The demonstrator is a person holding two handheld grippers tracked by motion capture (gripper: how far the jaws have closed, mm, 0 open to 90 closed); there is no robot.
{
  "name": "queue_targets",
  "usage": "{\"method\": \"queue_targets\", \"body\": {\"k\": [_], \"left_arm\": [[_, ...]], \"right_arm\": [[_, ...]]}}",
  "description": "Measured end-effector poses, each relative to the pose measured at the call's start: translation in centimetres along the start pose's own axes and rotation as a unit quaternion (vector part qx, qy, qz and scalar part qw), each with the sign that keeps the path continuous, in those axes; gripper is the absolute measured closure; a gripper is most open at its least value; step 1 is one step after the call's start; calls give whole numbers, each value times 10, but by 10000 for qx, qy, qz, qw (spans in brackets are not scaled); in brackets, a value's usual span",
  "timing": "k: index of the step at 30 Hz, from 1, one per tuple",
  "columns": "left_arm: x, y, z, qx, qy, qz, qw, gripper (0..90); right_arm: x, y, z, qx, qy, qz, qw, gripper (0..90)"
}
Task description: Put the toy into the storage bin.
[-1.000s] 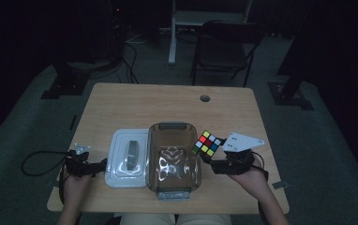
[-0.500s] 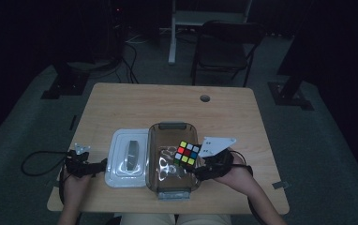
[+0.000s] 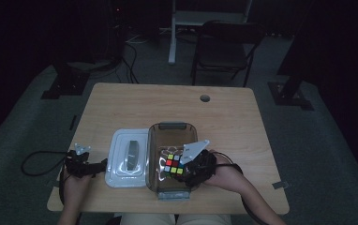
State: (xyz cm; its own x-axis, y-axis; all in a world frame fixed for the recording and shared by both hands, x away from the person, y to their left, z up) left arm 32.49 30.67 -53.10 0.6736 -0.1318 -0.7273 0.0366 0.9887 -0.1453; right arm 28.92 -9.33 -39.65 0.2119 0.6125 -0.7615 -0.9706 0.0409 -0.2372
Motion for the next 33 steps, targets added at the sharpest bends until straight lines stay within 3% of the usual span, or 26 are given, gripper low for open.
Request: {"method": "queue_targets", "body": {"k": [11,15,19,24,30,33], "left_arm": [[0,0,0,24,15,-6,10000,13],[0,0,0,25,16,-6,10000,13],[0,0,0,26,11,-13,10000,13],[0,0,0,33,11,-20,10000,13],[0,0,0,34,12,-24,10000,13],[0,-1,0,40,12,-28,10000,13]], "right_arm": [[22,-6,10,-208,758,275,9965,336],[30,-8,13,-166,934,386,9947,336],[38,-12,16,-140,1184,467,9918,336],[48,-13,16,-229,1565,567,9858,336],[56,-12,19,-301,1797,733,9805,336],[58,-13,20,-339,1843,752,9794,335]]}}
Point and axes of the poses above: each handheld gripper's, and its own axes: x roughly forward along the jaws, z roughly out of its top, y roughly to its left, the point moved 1 cm from there along x, roughly forward along the jaws, and after that the axes turned 13 degrees about -x, right-handed, at the moved point
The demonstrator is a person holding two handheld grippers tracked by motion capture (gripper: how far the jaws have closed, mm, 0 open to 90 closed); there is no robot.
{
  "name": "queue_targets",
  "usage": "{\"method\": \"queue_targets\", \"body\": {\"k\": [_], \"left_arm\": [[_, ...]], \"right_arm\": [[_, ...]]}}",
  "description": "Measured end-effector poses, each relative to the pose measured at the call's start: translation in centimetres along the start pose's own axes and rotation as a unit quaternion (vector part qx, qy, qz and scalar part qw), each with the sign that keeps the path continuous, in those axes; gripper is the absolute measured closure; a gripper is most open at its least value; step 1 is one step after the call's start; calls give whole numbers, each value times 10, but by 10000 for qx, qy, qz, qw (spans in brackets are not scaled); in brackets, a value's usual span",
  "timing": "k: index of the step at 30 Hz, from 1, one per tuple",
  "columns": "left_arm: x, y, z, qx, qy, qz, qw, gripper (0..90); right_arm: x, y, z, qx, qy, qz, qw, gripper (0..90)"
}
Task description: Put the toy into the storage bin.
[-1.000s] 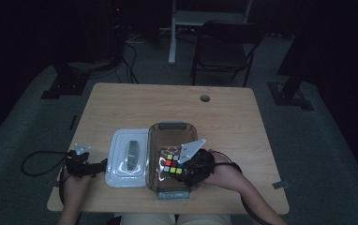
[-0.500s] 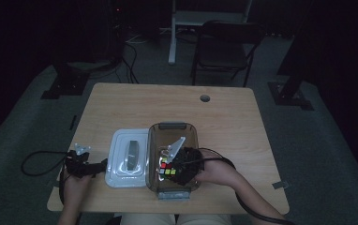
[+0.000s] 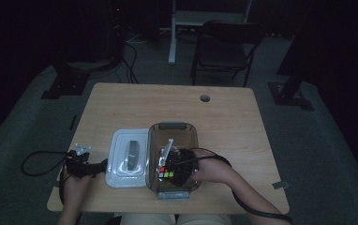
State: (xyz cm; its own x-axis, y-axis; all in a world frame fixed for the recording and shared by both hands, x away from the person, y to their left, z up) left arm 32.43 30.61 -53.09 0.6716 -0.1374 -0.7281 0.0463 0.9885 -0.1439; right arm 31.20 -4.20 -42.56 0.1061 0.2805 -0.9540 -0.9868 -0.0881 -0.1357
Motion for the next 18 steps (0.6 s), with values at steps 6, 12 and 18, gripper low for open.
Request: {"method": "queue_targets", "body": {"k": [6,12,18], "left_arm": [[0,0,0,7,3,-2,10000,13],[0,0,0,13,3,-6,10000,13],[0,0,0,11,1,-3,10000,13]], "right_arm": [[4,-7,2,28,217,34,9998,336],[10,-8,6,-84,487,58,9988,336],[14,-7,15,-312,754,142,9966,335]]}}
Point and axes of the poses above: each handheld gripper's, and its own axes: x roughly forward along the jaws, z roughly out of its top, y roughly to its left, the point moved 1 cm from there along x, roughly forward along the jaws, and after that the axes turned 13 degrees about -x, right-handed, at the moved point
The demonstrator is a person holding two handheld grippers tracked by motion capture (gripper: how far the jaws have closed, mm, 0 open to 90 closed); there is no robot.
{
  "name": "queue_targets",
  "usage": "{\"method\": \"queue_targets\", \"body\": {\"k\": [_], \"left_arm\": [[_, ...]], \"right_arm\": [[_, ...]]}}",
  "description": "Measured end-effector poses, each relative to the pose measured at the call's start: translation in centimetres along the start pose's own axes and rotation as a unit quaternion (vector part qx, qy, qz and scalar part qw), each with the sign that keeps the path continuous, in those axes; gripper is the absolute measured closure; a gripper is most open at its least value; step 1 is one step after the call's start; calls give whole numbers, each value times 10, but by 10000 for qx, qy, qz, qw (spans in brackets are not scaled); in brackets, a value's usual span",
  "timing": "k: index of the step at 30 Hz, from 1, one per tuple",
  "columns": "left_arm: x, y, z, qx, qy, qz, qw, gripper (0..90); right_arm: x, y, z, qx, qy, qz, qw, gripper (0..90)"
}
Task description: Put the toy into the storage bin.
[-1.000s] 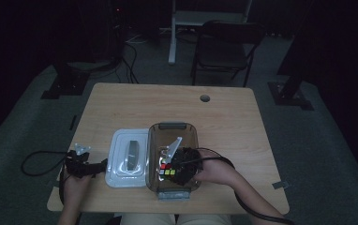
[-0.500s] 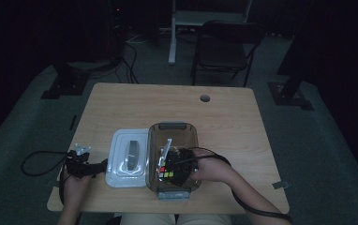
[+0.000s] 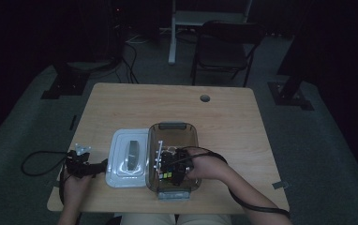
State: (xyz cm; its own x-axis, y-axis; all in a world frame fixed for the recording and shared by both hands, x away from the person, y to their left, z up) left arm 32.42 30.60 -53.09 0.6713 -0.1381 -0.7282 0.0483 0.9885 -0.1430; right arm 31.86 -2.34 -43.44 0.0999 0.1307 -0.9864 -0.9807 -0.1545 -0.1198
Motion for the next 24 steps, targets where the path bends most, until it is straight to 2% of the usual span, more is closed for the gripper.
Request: {"method": "queue_targets", "body": {"k": [2,11,14,19,24], "left_arm": [[0,0,0,0,1,0,10000,13],[0,0,0,3,2,-7,10000,13],[0,0,0,4,1,-12,10000,13],[0,0,0,13,3,-17,10000,13],[0,0,0,14,1,-16,10000,13]], "right_arm": [[2,0,3,-82,109,-27,9999,335],[14,-3,13,-120,287,195,9993,335],[17,-2,13,-109,440,173,9988,334],[14,-5,13,-22,253,224,9994,326],[13,-5,12,40,211,131,9997,324]]}}
Point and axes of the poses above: each handheld gripper's, and its own axes: x roughly forward along the jaws, z roughly out of its top, y roughly to its left, the point moved 1 cm from there along x, roughly forward along the jaws, and after that the axes turned 13 degrees about -x, right-handed, at the moved point
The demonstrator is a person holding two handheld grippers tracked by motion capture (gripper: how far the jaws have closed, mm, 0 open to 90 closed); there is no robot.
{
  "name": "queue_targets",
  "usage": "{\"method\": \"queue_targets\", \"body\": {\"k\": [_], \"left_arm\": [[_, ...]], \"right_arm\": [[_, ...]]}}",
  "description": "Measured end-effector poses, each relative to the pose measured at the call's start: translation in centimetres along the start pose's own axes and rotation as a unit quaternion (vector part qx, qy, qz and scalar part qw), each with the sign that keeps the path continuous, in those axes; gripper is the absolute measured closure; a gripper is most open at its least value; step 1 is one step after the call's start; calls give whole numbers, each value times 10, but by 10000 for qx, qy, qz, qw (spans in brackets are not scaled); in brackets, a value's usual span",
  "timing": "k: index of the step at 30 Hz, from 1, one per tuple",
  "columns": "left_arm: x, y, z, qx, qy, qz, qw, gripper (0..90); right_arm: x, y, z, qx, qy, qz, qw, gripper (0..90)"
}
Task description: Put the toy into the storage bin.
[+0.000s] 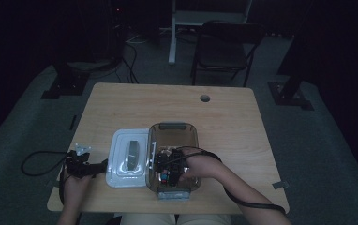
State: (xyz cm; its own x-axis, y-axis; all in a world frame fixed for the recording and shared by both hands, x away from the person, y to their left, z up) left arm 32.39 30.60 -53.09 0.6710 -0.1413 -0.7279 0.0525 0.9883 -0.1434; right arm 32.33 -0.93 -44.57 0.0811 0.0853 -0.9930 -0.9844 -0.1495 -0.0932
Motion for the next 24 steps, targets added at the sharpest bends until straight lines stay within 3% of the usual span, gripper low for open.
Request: {"method": "queue_targets", "body": {"k": [9,15,20,23,24], "left_arm": [[0,0,0,-1,2,0,10000,13],[0,0,0,2,4,0,10000,13],[0,0,0,-2,5,1,10000,13],[0,0,0,2,7,2,10000,13],[0,0,0,-4,4,1,10000,13]], "right_arm": [[-7,0,-2,84,-191,-37,9998,312],[-19,0,-9,194,-571,-92,9981,303],[-30,-1,-23,369,-1108,-206,9929,274],[-36,1,-33,494,-1444,-289,9879,237],[-39,1,-38,544,-1625,-322,9847,213]]}}
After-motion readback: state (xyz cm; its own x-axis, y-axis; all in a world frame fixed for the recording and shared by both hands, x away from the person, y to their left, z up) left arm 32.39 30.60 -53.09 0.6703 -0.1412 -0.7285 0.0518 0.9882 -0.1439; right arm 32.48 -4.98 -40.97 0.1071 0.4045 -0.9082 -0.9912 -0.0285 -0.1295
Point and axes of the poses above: each handheld gripper's, and its own axes: x roughly forward along the jaws, z roughly out of its top, y roughly to its left, the point moved 1 cm from there along x, roughly forward along the jaws, and after that the axes turned 13 degrees about -x, right-handed, at the moved point
